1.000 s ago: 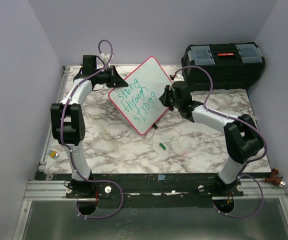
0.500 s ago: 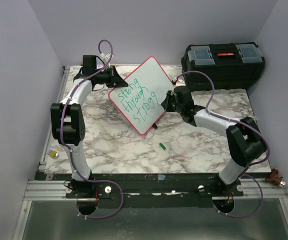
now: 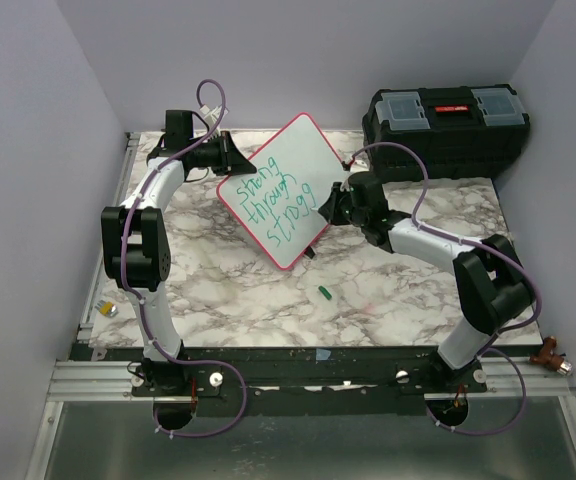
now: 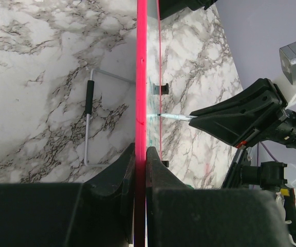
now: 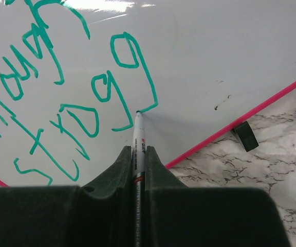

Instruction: Write a sentence on the whiteboard

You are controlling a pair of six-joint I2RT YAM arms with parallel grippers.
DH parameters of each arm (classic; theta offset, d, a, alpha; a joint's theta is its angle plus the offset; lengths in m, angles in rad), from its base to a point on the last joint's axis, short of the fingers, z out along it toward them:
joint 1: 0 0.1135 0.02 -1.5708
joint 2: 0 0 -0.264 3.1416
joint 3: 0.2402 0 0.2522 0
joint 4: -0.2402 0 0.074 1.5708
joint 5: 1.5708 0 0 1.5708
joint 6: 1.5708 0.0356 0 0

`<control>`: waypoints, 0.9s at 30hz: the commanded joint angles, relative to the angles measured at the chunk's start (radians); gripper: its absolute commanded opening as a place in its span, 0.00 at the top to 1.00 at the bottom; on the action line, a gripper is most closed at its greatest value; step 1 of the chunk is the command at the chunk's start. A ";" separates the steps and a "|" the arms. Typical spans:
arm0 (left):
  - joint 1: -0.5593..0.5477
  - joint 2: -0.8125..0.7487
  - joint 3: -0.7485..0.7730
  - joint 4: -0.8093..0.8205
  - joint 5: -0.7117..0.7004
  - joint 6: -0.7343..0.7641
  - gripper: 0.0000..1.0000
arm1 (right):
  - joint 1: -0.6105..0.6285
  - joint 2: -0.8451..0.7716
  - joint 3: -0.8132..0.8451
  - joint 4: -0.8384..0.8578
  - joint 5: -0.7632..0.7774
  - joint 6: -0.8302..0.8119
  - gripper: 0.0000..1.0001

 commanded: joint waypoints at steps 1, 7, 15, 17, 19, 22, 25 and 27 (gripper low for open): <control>-0.013 -0.021 -0.009 0.028 -0.026 0.083 1.00 | 0.005 -0.010 0.026 -0.032 -0.048 0.011 0.99; -0.012 -0.021 -0.010 0.027 -0.028 0.083 1.00 | 0.005 -0.017 0.085 -0.041 -0.028 0.002 0.99; -0.012 -0.023 -0.010 0.028 -0.029 0.084 1.00 | 0.003 -0.050 0.163 -0.056 0.070 -0.031 1.00; -0.012 -0.023 -0.008 0.028 -0.028 0.084 1.00 | 0.003 -0.045 0.180 -0.059 0.090 -0.044 0.99; -0.012 -0.021 -0.008 0.027 -0.028 0.084 1.00 | 0.003 -0.031 0.205 -0.069 0.099 -0.050 0.99; -0.012 -0.022 -0.008 0.028 -0.026 0.083 1.00 | 0.001 -0.009 0.232 -0.076 0.109 -0.051 0.99; -0.012 -0.020 -0.008 0.028 -0.025 0.083 1.00 | 0.000 0.021 0.259 -0.082 0.116 -0.048 0.99; -0.012 -0.020 -0.008 0.028 -0.025 0.083 1.00 | -0.003 0.043 0.278 -0.088 0.117 -0.049 0.99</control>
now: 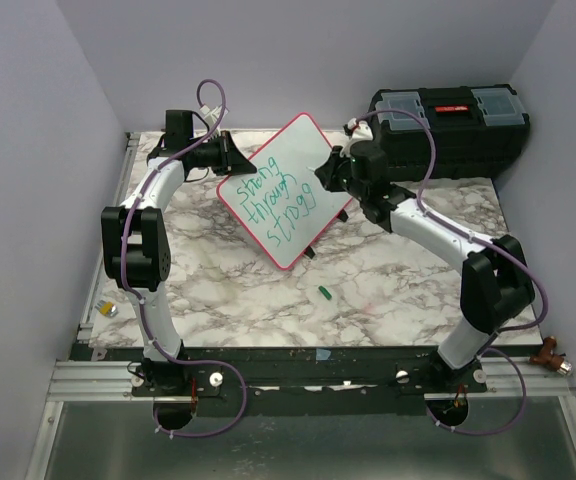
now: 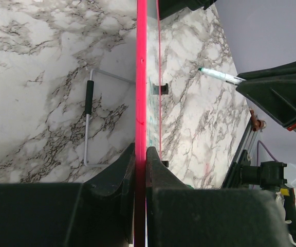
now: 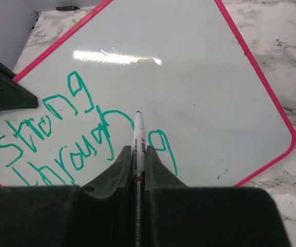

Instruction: Write a sentence on the whiteboard

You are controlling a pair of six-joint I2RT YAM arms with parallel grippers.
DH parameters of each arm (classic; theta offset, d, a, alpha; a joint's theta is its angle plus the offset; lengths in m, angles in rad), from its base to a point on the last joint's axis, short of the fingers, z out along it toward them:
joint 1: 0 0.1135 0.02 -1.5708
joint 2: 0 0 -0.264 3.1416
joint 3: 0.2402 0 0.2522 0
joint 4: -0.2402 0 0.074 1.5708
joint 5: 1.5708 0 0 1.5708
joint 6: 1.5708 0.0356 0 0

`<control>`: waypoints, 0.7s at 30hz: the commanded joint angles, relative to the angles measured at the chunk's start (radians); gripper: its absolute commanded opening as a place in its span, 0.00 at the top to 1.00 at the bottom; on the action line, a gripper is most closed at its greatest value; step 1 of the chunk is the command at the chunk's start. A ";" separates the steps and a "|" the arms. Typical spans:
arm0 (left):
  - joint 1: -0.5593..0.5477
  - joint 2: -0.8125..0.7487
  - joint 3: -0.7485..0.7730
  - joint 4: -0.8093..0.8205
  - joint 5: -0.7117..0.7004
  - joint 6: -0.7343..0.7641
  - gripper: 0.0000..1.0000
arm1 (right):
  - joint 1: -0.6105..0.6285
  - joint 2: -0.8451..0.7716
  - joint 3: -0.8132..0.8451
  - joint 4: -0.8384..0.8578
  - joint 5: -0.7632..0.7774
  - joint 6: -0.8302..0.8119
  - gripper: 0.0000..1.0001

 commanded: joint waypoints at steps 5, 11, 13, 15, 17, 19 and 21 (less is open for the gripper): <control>-0.012 -0.020 -0.006 0.029 -0.022 0.083 1.00 | -0.012 0.108 0.106 -0.061 0.049 -0.015 0.99; -0.012 -0.016 -0.004 0.030 -0.022 0.082 1.00 | -0.022 0.142 0.130 -0.066 0.063 -0.013 0.99; -0.012 -0.015 -0.002 0.030 -0.022 0.081 1.00 | -0.024 0.149 0.130 -0.066 0.062 -0.011 0.99; -0.012 -0.013 0.001 0.031 -0.021 0.080 1.00 | -0.025 0.156 0.128 -0.066 0.061 -0.012 0.99; -0.012 -0.010 0.002 0.031 -0.020 0.078 1.00 | -0.026 0.163 0.125 -0.066 0.059 -0.013 0.99; -0.012 -0.010 0.005 0.032 -0.021 0.078 1.00 | -0.026 0.169 0.122 -0.066 0.056 -0.012 0.99; -0.012 -0.010 0.004 0.032 -0.021 0.078 1.00 | -0.027 0.176 0.117 -0.066 0.052 -0.010 0.99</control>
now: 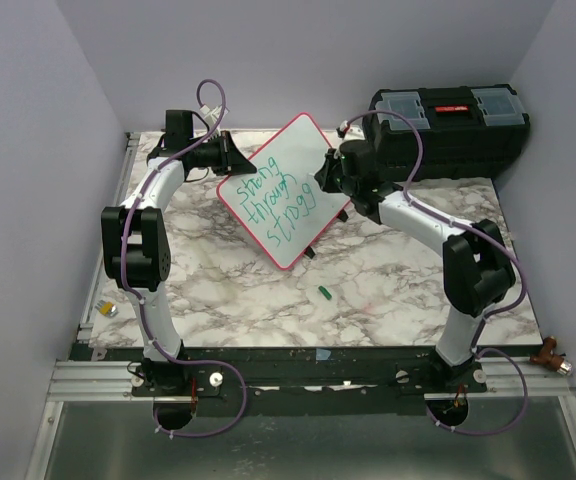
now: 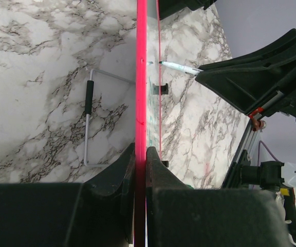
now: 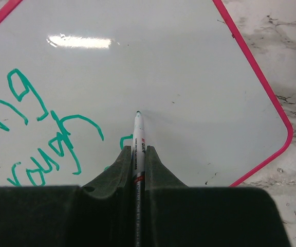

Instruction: Write a sentence on the whiteboard

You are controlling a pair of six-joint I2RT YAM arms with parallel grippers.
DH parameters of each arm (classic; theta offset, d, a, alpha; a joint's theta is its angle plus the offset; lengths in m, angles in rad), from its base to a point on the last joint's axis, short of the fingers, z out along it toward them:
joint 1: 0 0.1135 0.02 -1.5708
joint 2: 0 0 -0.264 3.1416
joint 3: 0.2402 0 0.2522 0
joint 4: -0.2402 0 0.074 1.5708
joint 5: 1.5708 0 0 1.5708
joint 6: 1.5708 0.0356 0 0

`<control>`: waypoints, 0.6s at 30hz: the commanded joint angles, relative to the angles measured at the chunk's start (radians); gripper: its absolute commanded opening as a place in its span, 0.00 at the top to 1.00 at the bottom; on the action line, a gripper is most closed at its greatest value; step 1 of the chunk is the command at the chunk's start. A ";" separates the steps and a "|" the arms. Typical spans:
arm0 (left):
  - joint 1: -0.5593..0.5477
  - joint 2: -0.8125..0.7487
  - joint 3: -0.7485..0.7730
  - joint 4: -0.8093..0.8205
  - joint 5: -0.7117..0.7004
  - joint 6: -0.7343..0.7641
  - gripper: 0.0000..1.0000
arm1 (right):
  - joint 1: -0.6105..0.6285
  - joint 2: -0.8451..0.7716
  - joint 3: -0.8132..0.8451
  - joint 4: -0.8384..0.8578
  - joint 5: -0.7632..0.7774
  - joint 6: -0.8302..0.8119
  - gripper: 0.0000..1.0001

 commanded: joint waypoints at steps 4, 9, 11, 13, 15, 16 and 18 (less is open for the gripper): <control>-0.012 -0.008 0.003 0.032 -0.021 0.077 1.00 | -0.008 0.043 0.017 -0.019 0.010 -0.008 0.99; -0.012 -0.010 0.002 0.031 -0.021 0.077 1.00 | -0.008 0.041 -0.003 -0.020 0.002 -0.007 0.99; -0.012 -0.010 0.002 0.032 -0.021 0.077 1.00 | -0.007 0.032 -0.019 -0.020 -0.007 -0.006 0.99; -0.013 -0.011 -0.001 0.033 -0.020 0.077 1.00 | -0.008 0.022 -0.038 -0.019 -0.019 -0.002 0.99; -0.013 -0.010 -0.001 0.033 -0.021 0.077 1.00 | -0.007 0.011 -0.061 -0.019 -0.027 0.001 0.99; -0.012 -0.011 0.000 0.033 -0.020 0.077 1.00 | -0.007 0.005 -0.075 -0.020 -0.029 0.004 0.99; -0.012 -0.010 -0.001 0.032 -0.022 0.077 1.00 | -0.008 -0.008 -0.099 -0.017 -0.036 0.008 0.99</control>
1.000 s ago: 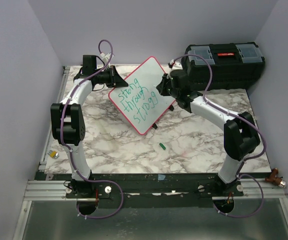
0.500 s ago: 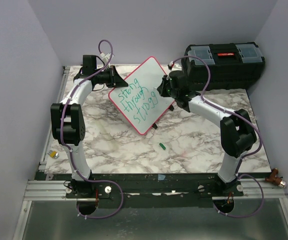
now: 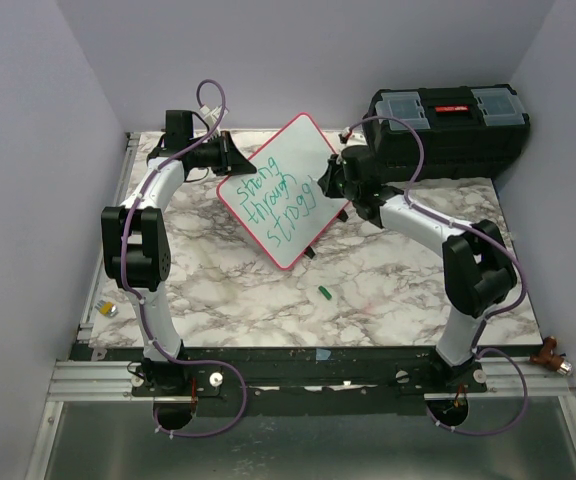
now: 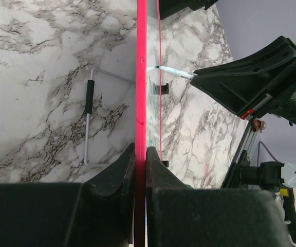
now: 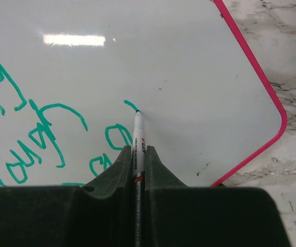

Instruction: Write a sentence on the whiteboard

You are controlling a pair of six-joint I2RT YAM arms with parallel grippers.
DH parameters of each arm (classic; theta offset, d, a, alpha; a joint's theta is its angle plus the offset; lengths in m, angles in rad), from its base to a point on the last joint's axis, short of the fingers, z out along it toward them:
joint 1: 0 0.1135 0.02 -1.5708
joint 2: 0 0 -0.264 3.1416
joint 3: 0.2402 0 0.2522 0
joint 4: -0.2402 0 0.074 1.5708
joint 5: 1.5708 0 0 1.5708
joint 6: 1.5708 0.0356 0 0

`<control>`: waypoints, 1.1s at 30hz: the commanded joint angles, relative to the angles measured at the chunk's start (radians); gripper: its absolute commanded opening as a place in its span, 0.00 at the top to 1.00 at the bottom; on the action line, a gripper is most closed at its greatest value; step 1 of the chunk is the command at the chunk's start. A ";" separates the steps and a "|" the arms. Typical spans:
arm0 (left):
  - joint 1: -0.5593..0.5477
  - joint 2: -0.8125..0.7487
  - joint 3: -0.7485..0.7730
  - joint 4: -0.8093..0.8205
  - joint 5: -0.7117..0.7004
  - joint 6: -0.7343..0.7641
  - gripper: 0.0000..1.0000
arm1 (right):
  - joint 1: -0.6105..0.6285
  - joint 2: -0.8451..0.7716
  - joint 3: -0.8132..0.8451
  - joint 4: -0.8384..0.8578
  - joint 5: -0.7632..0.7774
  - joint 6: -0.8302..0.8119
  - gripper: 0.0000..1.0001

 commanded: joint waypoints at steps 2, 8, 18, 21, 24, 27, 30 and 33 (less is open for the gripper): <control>-0.012 -0.012 -0.003 0.033 -0.022 0.080 1.00 | -0.008 -0.026 -0.081 -0.029 -0.035 0.008 0.99; -0.012 -0.013 -0.006 0.033 -0.023 0.080 1.00 | -0.009 -0.057 -0.127 -0.024 -0.046 0.014 0.99; -0.012 -0.016 -0.008 0.033 -0.025 0.081 1.00 | -0.007 -0.038 -0.094 -0.040 0.014 -0.002 0.99; -0.012 -0.016 -0.009 0.034 -0.025 0.081 1.00 | -0.007 -0.014 -0.053 -0.055 0.038 -0.014 0.99; -0.012 -0.016 -0.010 0.034 -0.026 0.081 1.00 | -0.007 0.003 -0.017 -0.069 0.062 -0.024 0.99; -0.012 -0.015 -0.010 0.033 -0.025 0.081 1.00 | -0.008 0.005 0.008 -0.068 0.083 -0.035 0.99; -0.011 -0.016 -0.010 0.033 -0.025 0.081 1.00 | -0.007 -0.010 0.018 -0.099 0.095 -0.046 0.99; -0.012 -0.016 -0.010 0.033 -0.026 0.081 1.00 | -0.008 -0.038 0.015 -0.100 0.095 -0.047 0.99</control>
